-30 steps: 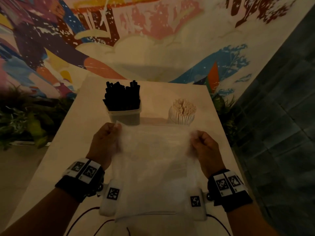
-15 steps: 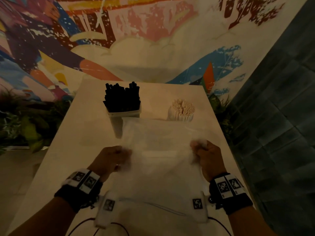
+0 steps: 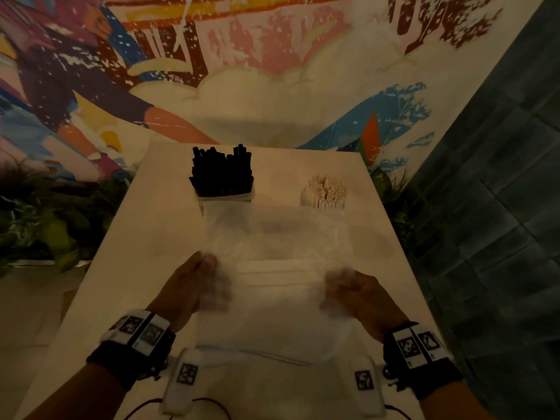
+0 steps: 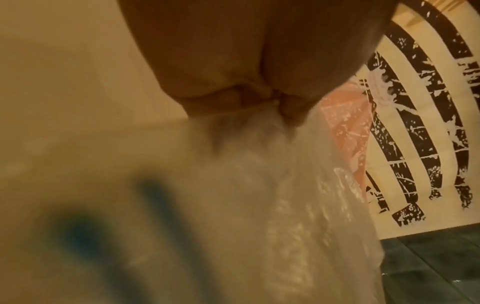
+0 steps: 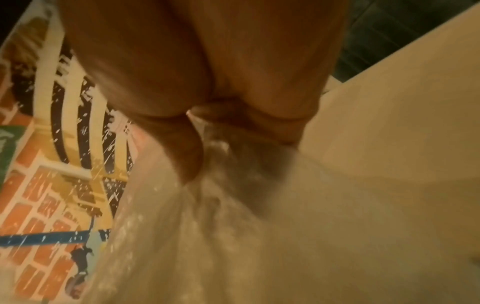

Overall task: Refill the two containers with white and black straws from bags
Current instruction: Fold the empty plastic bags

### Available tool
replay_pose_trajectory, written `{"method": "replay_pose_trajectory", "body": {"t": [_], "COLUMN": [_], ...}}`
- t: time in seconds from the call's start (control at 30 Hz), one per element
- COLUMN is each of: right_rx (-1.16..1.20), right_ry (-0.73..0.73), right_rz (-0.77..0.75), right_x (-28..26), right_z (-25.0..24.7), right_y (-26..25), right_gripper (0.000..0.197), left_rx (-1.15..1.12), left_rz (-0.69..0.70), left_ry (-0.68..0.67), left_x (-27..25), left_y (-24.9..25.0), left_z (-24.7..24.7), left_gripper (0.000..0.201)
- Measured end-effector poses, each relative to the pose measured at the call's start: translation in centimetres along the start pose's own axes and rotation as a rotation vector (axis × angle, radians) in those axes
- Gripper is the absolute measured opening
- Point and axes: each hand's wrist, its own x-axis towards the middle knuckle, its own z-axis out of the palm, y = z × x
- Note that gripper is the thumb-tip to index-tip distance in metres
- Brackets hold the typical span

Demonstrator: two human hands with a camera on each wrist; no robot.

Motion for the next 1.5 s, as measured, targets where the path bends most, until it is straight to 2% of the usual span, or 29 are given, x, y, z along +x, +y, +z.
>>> {"method": "replay_pose_trajectory", "body": {"t": [0.03, 0.13, 0.2, 0.27, 0.33, 0.37, 0.43, 0.5, 0.57, 0.63, 0.67, 0.7, 0.73, 0.77, 0.8, 0.83, 0.87, 0.93, 1.0, 1.03, 1.1, 1.17, 1.2, 1.23, 1.3, 1.33, 1.4, 1.47, 1.5], "right_rx": [0.010, 0.056, 0.105, 0.153, 0.127, 0.089, 0.047, 0.012, -0.080, -0.176, -0.234, -0.294, -0.362, -0.413, -0.470, -0.538, -0.624, -0.774, -0.901, -0.941, -0.924, -0.739, -0.629, -0.541, -0.547, -0.597, -0.566, -0.361, -0.203], "right_ry": [0.019, 0.032, -0.008, 0.005, 0.077, 0.106, 0.066, 0.044, 0.018, 0.013, 0.002, -0.019, -0.039, -0.072, -0.111, -0.149, -0.181, -0.263, -0.274, -0.221, -0.013, 0.160, 0.152, 0.085, -0.048, -0.044, 0.081, 0.134, 0.078], "right_rz": [-0.003, -0.018, -0.013, -0.005, -0.032, -0.057, -0.102, -0.141, -0.188, -0.272, -0.320, -0.368, -0.419, -0.471, -0.518, -0.572, -0.626, -0.700, -0.767, -0.805, -0.881, -0.933, -0.918, -0.856, -0.625, -0.518, -0.336, -0.189, -0.141], "right_x": [-0.1, -0.3, -0.6, -0.9, -0.9, -0.9, -0.9, -1.1, -1.4, -1.4, -1.3, -1.0, -0.8, -0.7, -0.6, -0.5, -0.4, -0.1, 0.2, 0.2, -0.5, -2.3, -3.4, -4.1, -4.5, -4.0, -2.2, -0.8, -0.2], "right_z": [0.1, -0.3, -0.4, -0.4, -0.9, -1.1, -1.3, -1.3, -1.2, -1.3, -1.4, -1.6, -1.5, -1.3, -1.0, -0.6, -0.1, 0.8, 0.8, 0.3, -1.2, -1.5, -0.6, 0.7, 3.9, 4.9, 5.5, 5.2, 5.0], "right_y": [0.0, 0.0, 0.1, -0.1, -0.2, -0.3, -0.8, -1.2, -1.4, -1.3, -1.4, -1.5, -1.8, -2.1, -2.6, -3.1, -3.6, -4.5, -5.4, -5.9, -7.2, -8.1, -8.2, -7.8, -6.0, -4.9, -3.2, -2.4, -2.0], "right_gripper": [0.013, 0.021, 0.024, 0.023, 0.023, 0.028, 0.043, 0.045, 0.043, 0.050, 0.054, 0.058, 0.056, 0.045, 0.030, 0.022, 0.022, 0.021, 0.026, 0.029, 0.029, 0.024, 0.016, 0.011, 0.023, 0.030, 0.044, 0.072, 0.082], "left_rx": [0.003, 0.208, 0.283, 0.224, 0.145, 0.130, 0.147, 0.187, 0.319, 0.506, 0.617, 0.776, 0.942, 1.051, 1.065, 1.073, 1.106, 1.264, 1.393, 1.364, 1.182, 1.023, 0.945, 0.867, 0.603, 0.425, 0.144, -0.002, -0.042], "left_rz": [0.005, -0.021, 0.000, 0.075, 0.179, 0.233, 0.304, 0.280, 0.129, -0.059, -0.085, -0.018, 0.104, 0.250, 0.385, 0.466, 0.493, 0.364, 0.273, 0.270, 0.261, 0.269, 0.262, 0.258, 0.227, 0.172, 0.034, -0.067, -0.100], "left_ry": [-0.058, -0.216, -0.218, -0.185, -0.157, -0.150, -0.182, -0.242, -0.345, -0.475, -0.499, -0.481, -0.395, -0.286, -0.203, -0.172, -0.210, -0.359, -0.389, -0.328, -0.167, -0.027, 0.009, 0.001, -0.095, -0.146, -0.222, -0.275, -0.293], "left_x": [-0.2, -0.5, -0.6, -0.7, -0.9, -0.9, -1.3, -1.1, -0.5, 0.3, 0.6, 0.9, 1.3, 1.5, 1.2, 1.0, 0.8, 0.8, 1.4, 1.5, 1.4, 1.4, 1.4, 1.2, 0.4, -0.1, -0.8, -1.2, -1.2], "left_y": [0.2, 0.1, 0.0, 0.1, 0.3, 0.5, 1.3, 1.7, 1.4, 1.3, 1.3, 1.6, 1.9, 2.2, 2.5, 2.8, 3.0, 2.9, 2.5, 2.5, 2.8, 2.6, 2.5, 2.6, 3.0, 3.3, 3.8, 4.0, 3.9], "left_z": [-0.2, -1.5, -2.1, -2.2, -2.3, -2.3, -2.0, -2.3, -3.4, -5.1, -5.8, -6.2, -6.0, -5.0, -3.0, -0.7, 1.6, 5.8, 7.3, 7.4, 6.7, 5.7, 5.3, 5.2, 5.8, 6.2, 6.4, 5.7, 5.3], "left_gripper": [0.026, 0.035, 0.022, 0.019, 0.038, 0.039, 0.019, 0.010, 0.019, 0.030, 0.039, 0.050, 0.059, 0.060, 0.057, 0.056, 0.061, 0.072, 0.049, 0.034, 0.014, 0.017, 0.020, 0.022, 0.024, 0.026, 0.029, 0.033, 0.038]}}
